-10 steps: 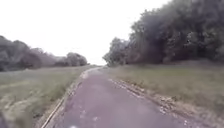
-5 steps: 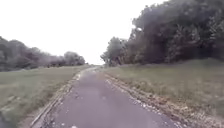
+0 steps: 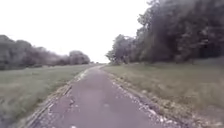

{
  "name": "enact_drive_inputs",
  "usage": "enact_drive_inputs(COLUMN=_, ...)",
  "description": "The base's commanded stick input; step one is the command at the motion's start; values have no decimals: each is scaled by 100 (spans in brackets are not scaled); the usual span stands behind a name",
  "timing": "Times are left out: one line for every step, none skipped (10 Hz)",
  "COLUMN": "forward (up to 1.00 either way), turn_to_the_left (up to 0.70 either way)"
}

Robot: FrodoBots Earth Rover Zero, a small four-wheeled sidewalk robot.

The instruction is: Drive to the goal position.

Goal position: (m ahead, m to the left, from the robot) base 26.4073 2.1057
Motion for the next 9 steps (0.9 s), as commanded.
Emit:
enact_drive_inputs(forward=100, turn_to_the_left=27)
enact_drive_inputs(forward=100, turn_to_the_left=27)
enact_drive_inputs(forward=100, turn_to_the_left=27)
enact_drive_inputs(forward=100, turn_to_the_left=27)
enact_drive_inputs(forward=100, turn_to_the_left=18)
enact_drive_inputs(forward=100, turn_to_the_left=9)
enact_drive_inputs(forward=100, turn_to_the_left=0)
enact_drive_inputs(forward=100, turn_to_the_left=0)
enact_drive_inputs(forward=100, turn_to_the_left=27)
